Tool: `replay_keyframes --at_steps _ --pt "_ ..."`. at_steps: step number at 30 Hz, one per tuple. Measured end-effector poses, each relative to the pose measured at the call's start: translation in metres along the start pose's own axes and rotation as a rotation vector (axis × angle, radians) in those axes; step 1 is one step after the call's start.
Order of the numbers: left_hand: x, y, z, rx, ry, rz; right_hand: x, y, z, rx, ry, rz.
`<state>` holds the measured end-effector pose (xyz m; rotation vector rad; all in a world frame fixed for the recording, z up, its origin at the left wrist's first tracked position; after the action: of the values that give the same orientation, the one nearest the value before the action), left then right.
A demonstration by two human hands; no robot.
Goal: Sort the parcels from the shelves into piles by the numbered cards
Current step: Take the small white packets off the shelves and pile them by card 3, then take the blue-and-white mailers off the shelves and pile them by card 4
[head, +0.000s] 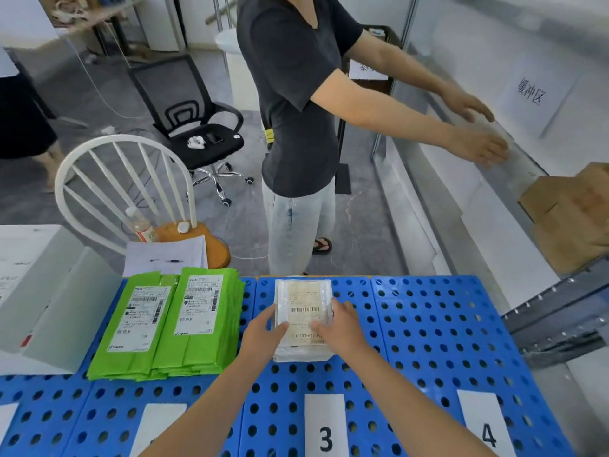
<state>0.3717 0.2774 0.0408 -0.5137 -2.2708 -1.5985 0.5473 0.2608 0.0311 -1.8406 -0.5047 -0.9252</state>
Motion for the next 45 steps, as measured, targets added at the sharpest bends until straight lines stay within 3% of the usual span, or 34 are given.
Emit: replay_keyframes --at_steps 5,12,17,21,30,38,45 --pt "0.017 0.032 -0.003 -0.079 0.009 0.11 0.044 -0.019 -0.006 0.071 0.187 -0.129" --pt "0.046 0.129 -0.022 -0.463 -0.029 0.286 0.128 -0.084 -0.035 0.235 0.324 -0.066" --pt "0.075 0.193 -0.039 -0.735 -0.018 0.422 0.178 -0.123 -0.057 0.293 0.436 -0.157" --pt "0.09 0.231 -0.064 -0.936 -0.035 0.41 0.205 -0.148 -0.082 0.329 0.445 -0.378" --pt "0.11 0.273 -0.12 -1.203 -0.029 0.479 0.247 -0.149 -0.164 0.192 0.542 -0.358" --pt "0.08 0.278 -0.173 -1.448 -0.18 0.554 0.29 -0.109 -0.232 0.068 0.668 -0.449" --pt "0.031 0.266 -0.227 -1.526 -0.322 0.504 0.293 -0.041 -0.291 -0.146 0.697 -0.491"
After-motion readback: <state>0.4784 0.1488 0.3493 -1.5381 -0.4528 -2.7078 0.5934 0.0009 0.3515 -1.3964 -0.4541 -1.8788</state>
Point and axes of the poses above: each hand's wrist, its own z-axis towards the middle knuckle, its own x-axis out of the back of the hand, y = z × x, the point moved 3 cm from there along z, towards the middle knuckle, and after that the axes turned 10 degrees about y, right-handed, at the moved point
